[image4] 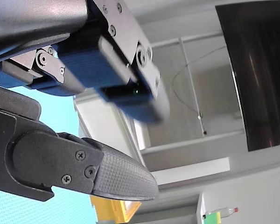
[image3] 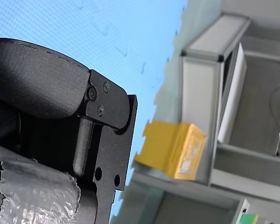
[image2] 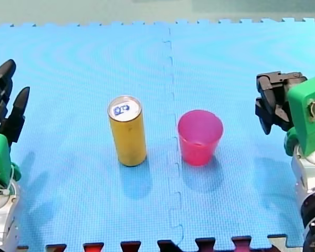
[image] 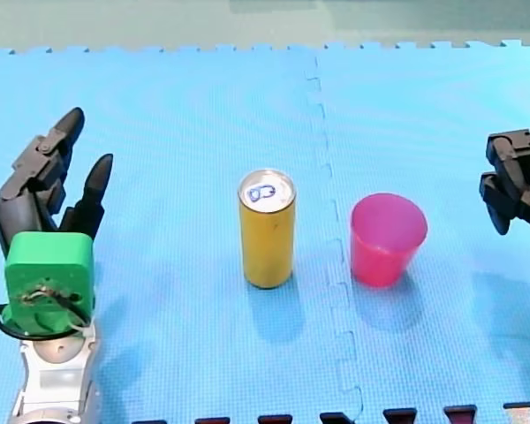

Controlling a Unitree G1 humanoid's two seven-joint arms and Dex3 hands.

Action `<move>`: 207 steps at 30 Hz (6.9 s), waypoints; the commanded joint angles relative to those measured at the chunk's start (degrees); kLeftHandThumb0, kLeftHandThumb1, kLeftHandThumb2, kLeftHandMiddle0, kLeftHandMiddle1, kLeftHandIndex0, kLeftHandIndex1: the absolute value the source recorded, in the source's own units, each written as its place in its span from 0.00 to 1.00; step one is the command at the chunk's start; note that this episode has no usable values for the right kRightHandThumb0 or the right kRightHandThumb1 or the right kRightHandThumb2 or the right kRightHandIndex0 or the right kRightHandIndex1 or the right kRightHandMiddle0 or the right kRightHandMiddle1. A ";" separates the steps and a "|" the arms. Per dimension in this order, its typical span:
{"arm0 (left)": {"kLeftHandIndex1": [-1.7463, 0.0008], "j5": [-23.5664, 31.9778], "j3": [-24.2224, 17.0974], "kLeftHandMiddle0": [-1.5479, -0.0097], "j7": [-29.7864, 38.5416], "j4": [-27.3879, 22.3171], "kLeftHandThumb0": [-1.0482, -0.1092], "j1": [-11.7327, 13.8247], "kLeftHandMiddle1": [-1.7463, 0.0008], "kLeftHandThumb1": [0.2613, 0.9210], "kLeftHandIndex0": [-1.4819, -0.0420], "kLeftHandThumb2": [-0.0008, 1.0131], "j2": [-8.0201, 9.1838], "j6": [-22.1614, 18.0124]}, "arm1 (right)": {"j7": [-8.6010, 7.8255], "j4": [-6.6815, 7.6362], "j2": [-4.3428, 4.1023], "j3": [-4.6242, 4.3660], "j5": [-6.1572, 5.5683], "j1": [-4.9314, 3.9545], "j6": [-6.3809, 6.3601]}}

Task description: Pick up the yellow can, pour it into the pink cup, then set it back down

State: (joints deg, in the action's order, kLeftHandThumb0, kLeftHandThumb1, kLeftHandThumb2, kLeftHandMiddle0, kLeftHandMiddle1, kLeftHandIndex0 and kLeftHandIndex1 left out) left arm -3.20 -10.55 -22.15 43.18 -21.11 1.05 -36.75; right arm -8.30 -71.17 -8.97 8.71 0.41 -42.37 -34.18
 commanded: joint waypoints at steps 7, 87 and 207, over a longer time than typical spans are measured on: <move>1.00 3.22 -1.23 0.67 1.73 -0.05 0.77 -0.70 1.00 0.78 0.61 0.02 -0.82 -0.99 | -0.16 0.04 -0.06 0.14 -0.27 -0.22 0.19; 1.00 -2.68 4.05 0.82 13.50 4.15 0.00 0.39 1.00 1.00 0.83 0.08 9.06 -1.87 | -1.00 -0.71 -0.79 0.73 -0.70 -0.46 0.63; 1.00 -4.16 15.77 0.77 36.20 -7.78 0.00 -0.80 1.00 0.85 0.78 0.01 9.46 12.59 | -2.17 -0.03 0.02 1.39 -1.58 -0.30 0.62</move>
State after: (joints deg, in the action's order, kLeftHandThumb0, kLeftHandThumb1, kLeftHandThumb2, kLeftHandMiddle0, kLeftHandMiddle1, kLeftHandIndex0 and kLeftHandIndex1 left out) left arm -6.94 4.94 14.31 36.37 -22.17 10.18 -24.75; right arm -10.39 -71.24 -8.71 9.98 -0.95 -42.73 -33.44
